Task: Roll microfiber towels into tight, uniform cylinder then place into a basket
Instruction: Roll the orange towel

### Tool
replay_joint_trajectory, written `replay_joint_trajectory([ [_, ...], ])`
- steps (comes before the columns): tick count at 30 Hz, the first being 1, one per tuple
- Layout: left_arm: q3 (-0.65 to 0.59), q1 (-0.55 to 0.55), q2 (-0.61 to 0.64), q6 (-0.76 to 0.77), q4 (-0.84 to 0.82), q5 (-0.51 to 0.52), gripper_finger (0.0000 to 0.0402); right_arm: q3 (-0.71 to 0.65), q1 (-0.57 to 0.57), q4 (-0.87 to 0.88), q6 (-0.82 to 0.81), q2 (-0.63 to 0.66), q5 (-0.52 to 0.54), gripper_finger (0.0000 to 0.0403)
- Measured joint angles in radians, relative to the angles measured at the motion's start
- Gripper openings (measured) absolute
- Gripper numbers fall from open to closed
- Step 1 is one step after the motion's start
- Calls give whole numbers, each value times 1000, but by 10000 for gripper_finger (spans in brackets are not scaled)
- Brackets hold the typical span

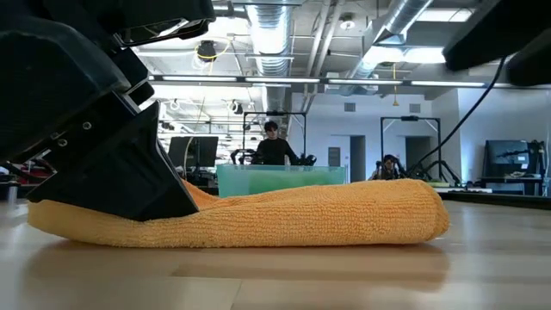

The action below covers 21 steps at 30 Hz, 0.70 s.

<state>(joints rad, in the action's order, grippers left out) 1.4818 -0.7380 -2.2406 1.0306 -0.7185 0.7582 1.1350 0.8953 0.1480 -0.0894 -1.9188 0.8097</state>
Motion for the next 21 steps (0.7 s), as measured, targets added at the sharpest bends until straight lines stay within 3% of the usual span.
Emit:
replay_joint_trajectory([
  [3,0,0,0,0,0,0,18,12,-32,-7,11,-35,-5,192],
  [9,0,0,0,-5,1,0,18,40,-103,-7,13,-101,-180,223],
  [14,0,0,0,-5,1,0,18,41,-145,23,1,-128,-184,232],
  [21,0,0,0,-6,1,0,18,46,-203,112,-156,-127,-233,229],
])
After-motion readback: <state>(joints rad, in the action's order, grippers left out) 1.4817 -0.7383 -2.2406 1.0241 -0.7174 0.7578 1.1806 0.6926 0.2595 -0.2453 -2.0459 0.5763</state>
